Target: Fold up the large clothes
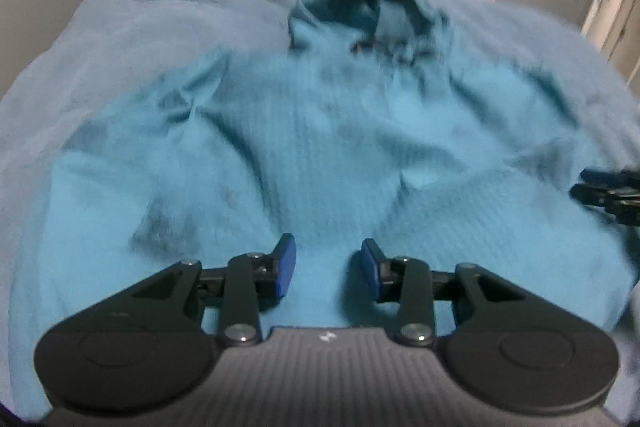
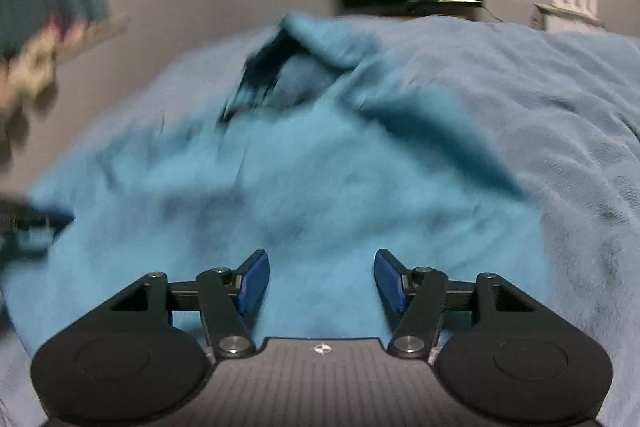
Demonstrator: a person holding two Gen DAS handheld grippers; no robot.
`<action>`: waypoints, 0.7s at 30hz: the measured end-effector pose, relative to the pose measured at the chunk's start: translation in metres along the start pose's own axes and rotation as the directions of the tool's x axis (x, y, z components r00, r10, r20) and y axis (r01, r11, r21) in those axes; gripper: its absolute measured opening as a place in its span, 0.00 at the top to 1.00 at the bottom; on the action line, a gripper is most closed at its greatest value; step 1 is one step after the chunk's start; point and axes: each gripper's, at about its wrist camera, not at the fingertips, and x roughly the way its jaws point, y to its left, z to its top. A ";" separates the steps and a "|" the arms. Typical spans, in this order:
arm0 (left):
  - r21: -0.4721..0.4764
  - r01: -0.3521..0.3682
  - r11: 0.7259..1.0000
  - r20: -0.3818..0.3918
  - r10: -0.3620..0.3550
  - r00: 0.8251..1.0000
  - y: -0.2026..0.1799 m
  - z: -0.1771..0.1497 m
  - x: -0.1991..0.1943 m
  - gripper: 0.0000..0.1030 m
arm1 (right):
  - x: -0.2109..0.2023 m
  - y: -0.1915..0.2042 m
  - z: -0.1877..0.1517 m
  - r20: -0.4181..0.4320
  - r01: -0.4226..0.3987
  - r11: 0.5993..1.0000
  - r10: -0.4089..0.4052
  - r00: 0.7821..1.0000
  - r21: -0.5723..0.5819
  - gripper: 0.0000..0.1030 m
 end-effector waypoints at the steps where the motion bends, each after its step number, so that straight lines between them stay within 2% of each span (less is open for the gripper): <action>1: 0.026 -0.013 1.000 -0.003 0.013 1.000 -0.005 -0.007 0.001 0.67 | -0.001 0.003 -0.010 -0.006 0.011 1.000 -0.011 1.000 -0.026 0.39; 5: 0.042 0.007 0.999 0.010 -0.007 1.000 -0.007 -0.020 -0.006 0.67 | -0.017 -0.005 -0.041 -0.004 0.000 1.000 0.000 1.000 -0.008 0.39; 7: 0.043 0.039 0.998 0.026 -0.041 0.999 -0.005 -0.020 -0.013 0.67 | -0.025 -0.012 -0.042 0.002 -0.016 1.000 0.016 1.000 0.013 0.39; 9: 0.059 0.041 0.997 0.073 -0.045 0.996 -0.002 -0.015 -0.023 0.67 | -0.032 -0.016 -0.037 0.005 -0.016 0.999 0.016 1.000 0.027 0.39; 12: 0.072 0.052 0.996 0.162 -0.063 0.985 0.004 0.002 -0.036 0.67 | -0.042 -0.015 -0.020 0.040 -0.018 0.999 0.017 0.999 0.032 0.38; 14: 0.088 0.068 0.994 0.186 -0.084 0.979 0.002 0.017 -0.035 0.67 | -0.041 -0.012 0.001 0.085 -0.032 0.999 0.029 0.996 0.032 0.36; 17: 0.119 0.072 0.990 0.175 -0.092 0.980 -0.004 0.040 -0.017 0.67 | -0.027 -0.012 0.030 0.116 -0.040 0.999 0.038 0.993 0.015 0.33; 21: 0.076 0.074 0.994 0.130 -0.083 0.988 0.001 0.067 0.022 0.67 | 0.018 -0.020 0.068 0.087 -0.013 1.000 0.011 0.996 0.026 0.33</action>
